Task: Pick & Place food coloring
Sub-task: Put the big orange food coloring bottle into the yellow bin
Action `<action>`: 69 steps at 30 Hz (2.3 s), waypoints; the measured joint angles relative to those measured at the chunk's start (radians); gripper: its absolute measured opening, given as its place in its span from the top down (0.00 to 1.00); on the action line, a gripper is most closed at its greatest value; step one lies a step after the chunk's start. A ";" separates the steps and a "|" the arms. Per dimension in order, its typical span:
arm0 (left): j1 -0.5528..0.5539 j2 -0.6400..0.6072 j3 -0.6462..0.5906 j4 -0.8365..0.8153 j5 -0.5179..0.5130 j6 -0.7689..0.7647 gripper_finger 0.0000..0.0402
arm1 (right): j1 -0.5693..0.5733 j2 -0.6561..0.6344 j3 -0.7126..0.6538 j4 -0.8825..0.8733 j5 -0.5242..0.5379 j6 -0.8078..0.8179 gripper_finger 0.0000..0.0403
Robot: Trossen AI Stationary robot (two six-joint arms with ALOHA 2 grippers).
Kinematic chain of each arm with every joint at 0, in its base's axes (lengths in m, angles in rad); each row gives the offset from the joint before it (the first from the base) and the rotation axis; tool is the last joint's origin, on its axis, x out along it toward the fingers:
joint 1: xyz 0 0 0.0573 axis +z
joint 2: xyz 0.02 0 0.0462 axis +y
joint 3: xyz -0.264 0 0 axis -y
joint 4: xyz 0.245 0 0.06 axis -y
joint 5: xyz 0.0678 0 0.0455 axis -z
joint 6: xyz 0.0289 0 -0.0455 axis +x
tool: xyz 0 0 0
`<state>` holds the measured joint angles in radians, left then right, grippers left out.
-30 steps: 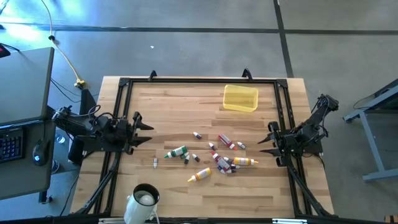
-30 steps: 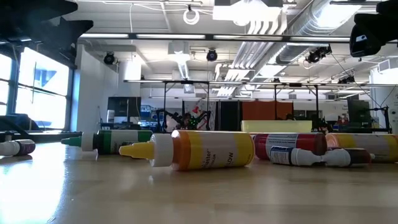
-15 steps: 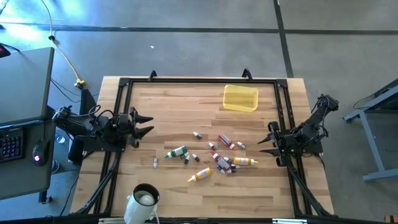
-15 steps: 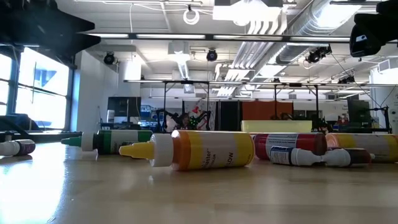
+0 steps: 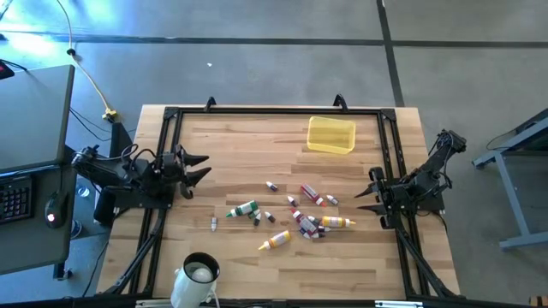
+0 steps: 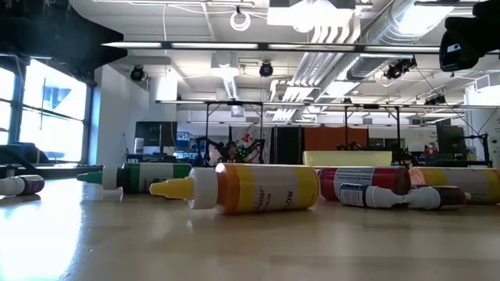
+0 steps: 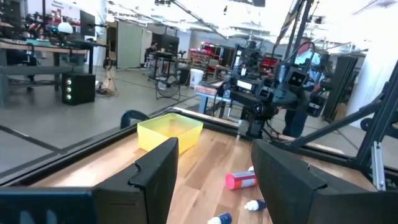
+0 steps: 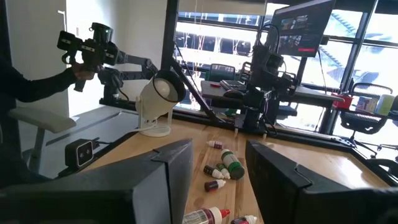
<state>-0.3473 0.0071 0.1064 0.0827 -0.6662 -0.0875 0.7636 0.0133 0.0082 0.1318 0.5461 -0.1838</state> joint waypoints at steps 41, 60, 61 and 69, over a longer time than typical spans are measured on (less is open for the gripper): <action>0.000 0.197 0.381 -0.323 0.018 0.035 0.50 | 0.000 0.000 0.000 0.074 -0.049 0.082 0.65; 0.000 0.672 0.402 -0.258 -0.012 -0.040 0.50 | 0.000 0.006 0.007 0.477 0.175 -0.181 0.65; 0.000 0.688 0.418 -0.257 -0.032 -0.040 0.50 | 0.000 0.015 0.015 0.476 0.165 -0.176 0.65; 0.000 0.755 0.563 -0.258 -0.086 -0.044 0.50 | -0.054 0.241 0.140 0.472 0.135 -0.104 0.65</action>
<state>-0.3470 0.7625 0.6696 -0.1751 -0.7523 -0.1317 0.7093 0.2540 0.1485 0.6040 0.6815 -0.2877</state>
